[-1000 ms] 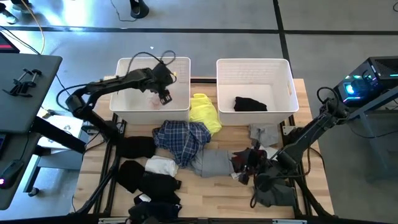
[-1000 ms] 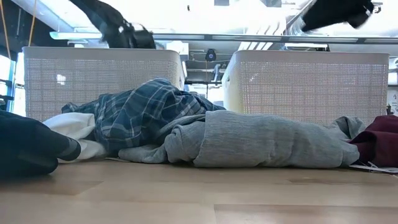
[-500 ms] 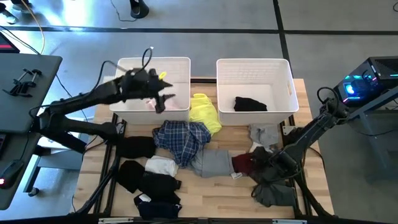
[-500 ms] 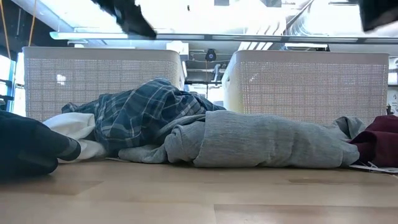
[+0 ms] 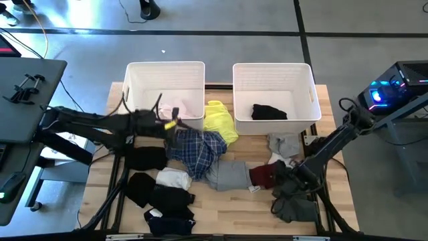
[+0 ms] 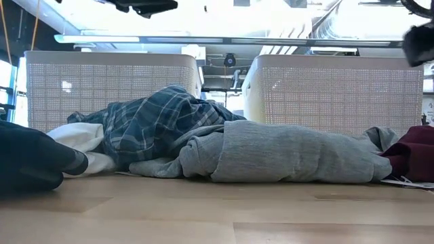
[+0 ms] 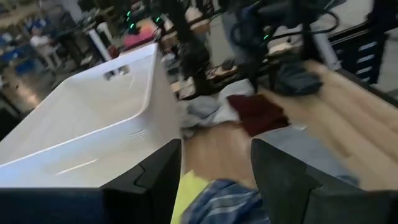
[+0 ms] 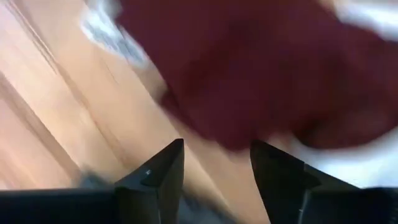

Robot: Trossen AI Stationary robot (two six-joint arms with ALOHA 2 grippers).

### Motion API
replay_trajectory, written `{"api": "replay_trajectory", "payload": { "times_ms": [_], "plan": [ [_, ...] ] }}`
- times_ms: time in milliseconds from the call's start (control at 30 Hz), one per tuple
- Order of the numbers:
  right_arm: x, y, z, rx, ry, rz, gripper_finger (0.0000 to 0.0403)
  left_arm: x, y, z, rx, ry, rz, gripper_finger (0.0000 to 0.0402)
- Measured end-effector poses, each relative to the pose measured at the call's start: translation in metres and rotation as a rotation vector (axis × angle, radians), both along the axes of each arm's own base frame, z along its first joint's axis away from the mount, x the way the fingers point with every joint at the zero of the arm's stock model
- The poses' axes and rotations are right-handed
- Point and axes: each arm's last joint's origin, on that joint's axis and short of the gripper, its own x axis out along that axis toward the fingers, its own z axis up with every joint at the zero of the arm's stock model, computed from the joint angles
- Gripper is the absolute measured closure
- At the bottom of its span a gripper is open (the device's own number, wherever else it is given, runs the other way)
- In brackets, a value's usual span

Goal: Sort clothes
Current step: Put the red shorts into the right white laundry bin

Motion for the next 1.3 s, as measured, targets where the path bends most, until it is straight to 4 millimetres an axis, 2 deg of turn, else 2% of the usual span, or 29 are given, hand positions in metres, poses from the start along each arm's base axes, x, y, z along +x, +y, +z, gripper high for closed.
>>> {"api": "replay_trajectory", "payload": {
  "times_ms": [133, 233, 367, 533, 700, 933, 1067, 1200, 1300],
  "plan": [
    [0.004, -0.007, -0.019, -0.008, -0.106, -0.052, 0.0234, 0.0, -0.023, -0.016, 0.032, -0.031, -0.065, 0.0229],
    [0.0, -0.013, -0.036, 0.022, -0.129, -0.057, 0.0253, -0.001, -0.037, -0.024, 0.059, -0.024, -0.062, 0.0233],
    [-0.004, -0.018, -0.047, 0.016, -0.165, -0.064, 0.0304, 0.001, -0.051, -0.031, 0.096, 0.006, -0.017, 0.0237],
    [0.003, -0.014, -0.039, -0.035, -0.207, -0.003, 0.039, 0.005, -0.062, -0.042, 0.119, 0.037, 0.035, 0.0239],
    [0.02, -0.005, 0.003, -0.154, -0.29, -0.014, 0.0388, 0.009, -0.07, -0.053, 0.106, 0.076, 0.067, 0.0239],
    [0.038, 0.001, 0.095, -0.449, -0.483, -0.006, 0.0397, 0.011, -0.077, -0.061, 0.093, 0.096, 0.121, 0.0239],
    [0.045, 0.002, 0.141, -0.601, -0.616, 0.055, 0.04, 0.011, -0.079, -0.064, 0.084, 0.101, 0.17, 0.0239],
    [0.047, 0.002, 0.177, -0.737, -0.7, 0.091, 0.0401, 0.013, -0.084, -0.071, 0.059, 0.122, 0.184, 0.0239],
    [0.047, 0.0, 0.196, -0.824, -0.729, 0.106, 0.0401, 0.017, -0.09, -0.079, 0.042, 0.129, 0.174, 0.0239]
  ]
}}
